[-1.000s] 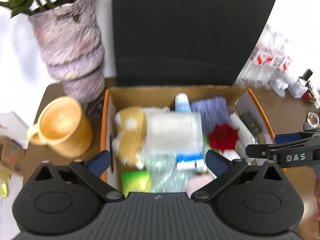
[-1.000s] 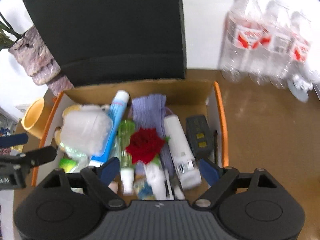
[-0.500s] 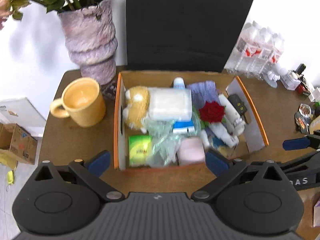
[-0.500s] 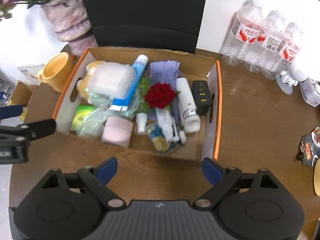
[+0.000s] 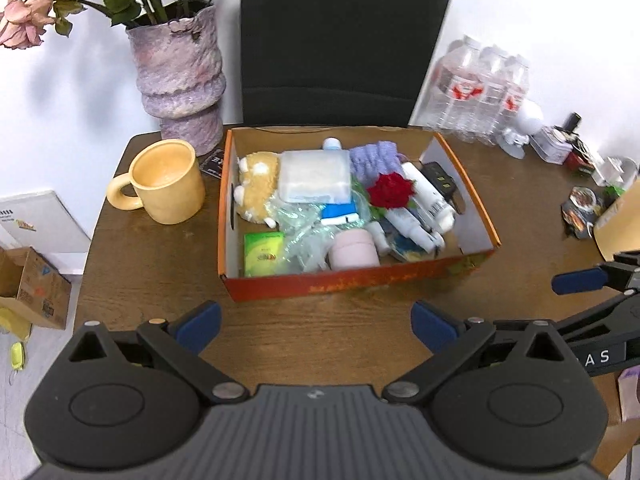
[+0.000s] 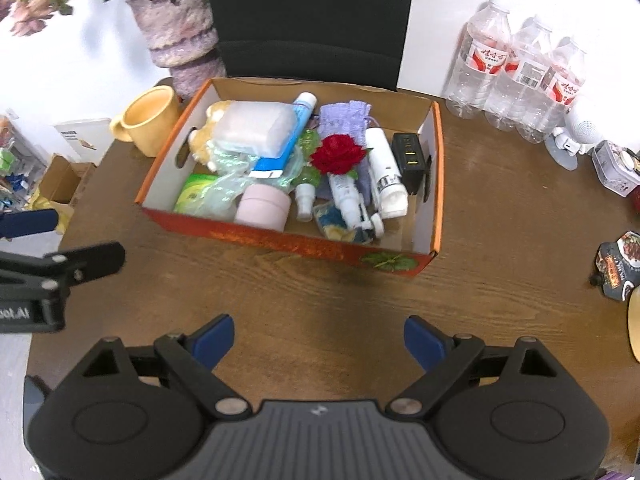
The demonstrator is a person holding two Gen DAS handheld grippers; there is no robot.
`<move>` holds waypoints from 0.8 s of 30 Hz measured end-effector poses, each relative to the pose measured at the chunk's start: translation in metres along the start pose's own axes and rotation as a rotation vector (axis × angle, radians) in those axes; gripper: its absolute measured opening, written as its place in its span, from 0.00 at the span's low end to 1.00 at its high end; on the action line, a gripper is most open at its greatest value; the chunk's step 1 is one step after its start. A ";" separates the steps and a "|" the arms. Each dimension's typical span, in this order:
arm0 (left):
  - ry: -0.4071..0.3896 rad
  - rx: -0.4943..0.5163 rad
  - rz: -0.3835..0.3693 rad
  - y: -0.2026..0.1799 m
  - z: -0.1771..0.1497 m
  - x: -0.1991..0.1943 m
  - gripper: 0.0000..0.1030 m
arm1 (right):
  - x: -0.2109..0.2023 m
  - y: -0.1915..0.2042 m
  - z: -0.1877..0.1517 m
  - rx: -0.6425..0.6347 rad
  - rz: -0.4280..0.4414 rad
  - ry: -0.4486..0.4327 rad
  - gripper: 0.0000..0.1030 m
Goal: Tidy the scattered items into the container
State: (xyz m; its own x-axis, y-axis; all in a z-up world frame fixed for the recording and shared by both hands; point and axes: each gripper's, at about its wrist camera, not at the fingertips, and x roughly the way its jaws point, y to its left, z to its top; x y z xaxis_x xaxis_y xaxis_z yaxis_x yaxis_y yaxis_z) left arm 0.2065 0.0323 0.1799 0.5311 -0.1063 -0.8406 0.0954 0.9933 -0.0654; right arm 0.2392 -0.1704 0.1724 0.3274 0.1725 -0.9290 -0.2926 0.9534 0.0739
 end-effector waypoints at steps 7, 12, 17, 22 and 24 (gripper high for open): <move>-0.020 0.005 0.008 -0.006 -0.023 -0.012 1.00 | -0.010 0.013 -0.025 -0.028 0.019 -0.036 0.89; -0.043 -0.007 0.010 -0.004 -0.040 -0.021 1.00 | -0.015 0.012 -0.044 0.006 0.052 -0.075 0.89; -0.096 -0.010 0.031 -0.006 -0.063 -0.030 1.00 | -0.010 0.011 -0.067 0.038 0.086 -0.105 0.89; -0.176 -0.020 0.048 -0.009 -0.088 -0.041 1.00 | -0.005 0.009 -0.093 0.077 0.128 -0.142 0.89; -0.191 -0.018 0.036 -0.011 -0.099 -0.039 1.00 | -0.002 0.007 -0.104 0.093 0.145 -0.156 0.90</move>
State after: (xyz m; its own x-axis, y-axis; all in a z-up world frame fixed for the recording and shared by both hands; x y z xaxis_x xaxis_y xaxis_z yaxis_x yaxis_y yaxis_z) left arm 0.1017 0.0303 0.1601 0.6839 -0.0757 -0.7256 0.0592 0.9971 -0.0482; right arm 0.1431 -0.1895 0.1375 0.4253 0.3386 -0.8393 -0.2648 0.9333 0.2423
